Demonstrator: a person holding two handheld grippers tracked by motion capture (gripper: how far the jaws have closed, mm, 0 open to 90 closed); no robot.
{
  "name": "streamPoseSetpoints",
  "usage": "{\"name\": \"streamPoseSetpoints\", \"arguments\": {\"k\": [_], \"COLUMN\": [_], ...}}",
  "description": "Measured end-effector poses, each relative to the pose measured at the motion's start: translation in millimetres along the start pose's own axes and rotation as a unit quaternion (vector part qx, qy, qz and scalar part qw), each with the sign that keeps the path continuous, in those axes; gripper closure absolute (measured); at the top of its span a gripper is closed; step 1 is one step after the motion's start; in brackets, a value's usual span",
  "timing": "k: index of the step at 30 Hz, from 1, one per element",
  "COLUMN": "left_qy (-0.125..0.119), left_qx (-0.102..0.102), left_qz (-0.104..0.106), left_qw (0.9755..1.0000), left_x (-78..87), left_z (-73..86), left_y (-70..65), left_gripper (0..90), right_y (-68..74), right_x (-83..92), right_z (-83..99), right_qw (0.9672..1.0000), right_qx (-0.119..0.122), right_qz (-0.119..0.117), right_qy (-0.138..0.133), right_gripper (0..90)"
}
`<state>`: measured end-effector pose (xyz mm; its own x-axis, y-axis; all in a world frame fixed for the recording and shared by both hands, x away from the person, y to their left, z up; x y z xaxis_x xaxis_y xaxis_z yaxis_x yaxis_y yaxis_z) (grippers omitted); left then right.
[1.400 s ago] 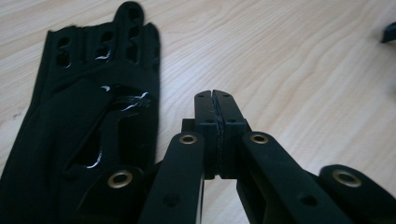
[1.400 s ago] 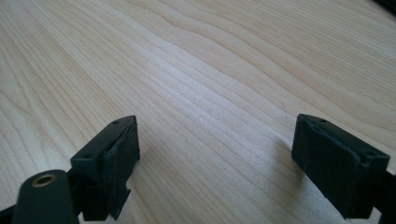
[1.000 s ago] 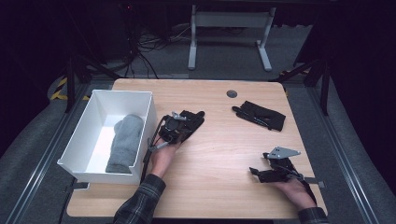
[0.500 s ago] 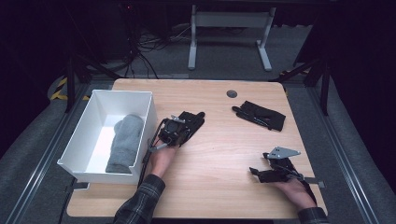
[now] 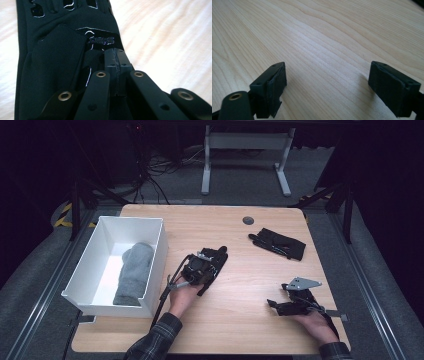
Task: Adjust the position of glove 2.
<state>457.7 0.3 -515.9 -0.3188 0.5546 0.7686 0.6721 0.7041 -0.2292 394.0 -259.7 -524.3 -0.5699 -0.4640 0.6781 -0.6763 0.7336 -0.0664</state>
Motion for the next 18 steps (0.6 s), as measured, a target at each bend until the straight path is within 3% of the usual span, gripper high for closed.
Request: {"name": "streamPoseSetpoints", "arguments": {"k": [12,15,18], "left_qy": [0.014,0.004,-0.011], "left_qx": [-0.027,-0.028,-0.029], "left_qz": [0.045,0.049,0.039], "left_qw": [0.9985,0.9984,0.9987], "left_x": [-2.9,2.9,12.5], "left_z": [13.7,9.0,-0.2], "left_y": [-49.5,-50.1,-41.7], "left_gripper": [90.0,89.6,89.7], "right_y": [0.0,0.0,0.0], "right_x": [0.0,0.0,0.0], "right_z": [0.0,0.0,0.0], "right_qw": [1.0,1.0,1.0], "right_qx": [0.0,0.0,0.0], "right_qz": [0.0,0.0,0.0], "right_qy": [0.0,0.0,0.0], "right_gripper": [15.5,15.5,15.5]}}
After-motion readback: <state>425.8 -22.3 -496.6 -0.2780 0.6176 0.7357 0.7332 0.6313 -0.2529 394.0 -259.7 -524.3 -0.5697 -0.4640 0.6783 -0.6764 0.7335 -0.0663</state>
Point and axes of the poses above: each handheld gripper's, and its own axes: x roughly backward along the jaws, z roughly out of its underside, y roughly to its left, the point moved 8 cm from there along -x, roughly forward along the jaws, and after that the axes turned 3 degrees about x, right-handed, at the moved point
